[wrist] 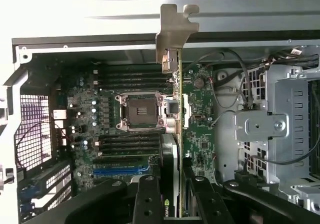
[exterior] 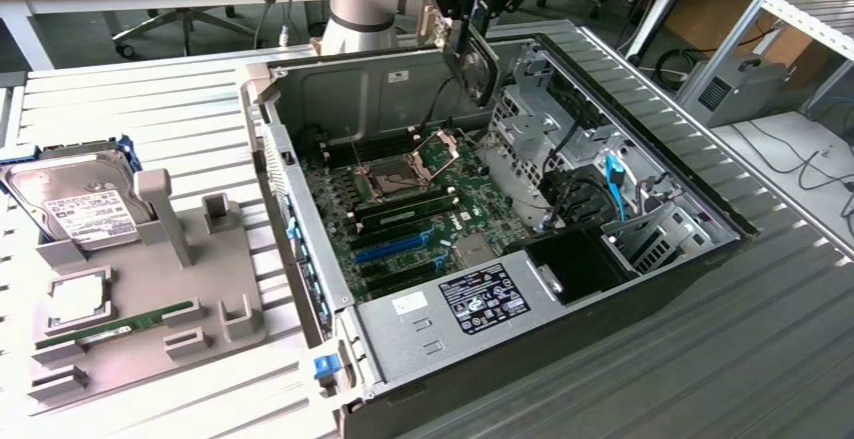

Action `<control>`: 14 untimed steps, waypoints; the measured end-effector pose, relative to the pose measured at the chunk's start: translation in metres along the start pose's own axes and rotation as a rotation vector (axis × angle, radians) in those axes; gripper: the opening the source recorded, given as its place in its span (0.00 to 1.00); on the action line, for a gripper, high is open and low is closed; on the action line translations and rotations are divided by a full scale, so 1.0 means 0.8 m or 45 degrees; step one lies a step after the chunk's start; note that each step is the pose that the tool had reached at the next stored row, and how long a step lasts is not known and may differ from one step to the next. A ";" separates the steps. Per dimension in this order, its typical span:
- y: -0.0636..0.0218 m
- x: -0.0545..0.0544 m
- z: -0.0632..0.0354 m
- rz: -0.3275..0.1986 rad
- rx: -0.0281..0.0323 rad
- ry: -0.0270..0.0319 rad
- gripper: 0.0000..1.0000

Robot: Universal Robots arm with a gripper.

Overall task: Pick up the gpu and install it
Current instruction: 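Pick up the gpu and move the gpu toward the slot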

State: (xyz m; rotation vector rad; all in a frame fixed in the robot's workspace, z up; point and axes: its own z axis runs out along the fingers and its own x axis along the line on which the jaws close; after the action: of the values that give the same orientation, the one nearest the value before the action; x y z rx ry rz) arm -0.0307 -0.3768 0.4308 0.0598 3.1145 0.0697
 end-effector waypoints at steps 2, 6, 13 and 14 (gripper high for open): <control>0.002 -0.013 0.000 0.000 0.0000 0.0000 0.27; 0.005 -0.037 0.001 0.000 -0.0001 0.0000 0.27; 0.007 -0.067 0.002 0.000 0.0000 0.0000 0.27; 0.007 -0.069 0.002 0.000 0.0000 0.0000 0.27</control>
State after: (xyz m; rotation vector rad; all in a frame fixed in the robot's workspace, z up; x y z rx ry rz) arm 0.0243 -0.3736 0.4309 0.0596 3.1145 0.0697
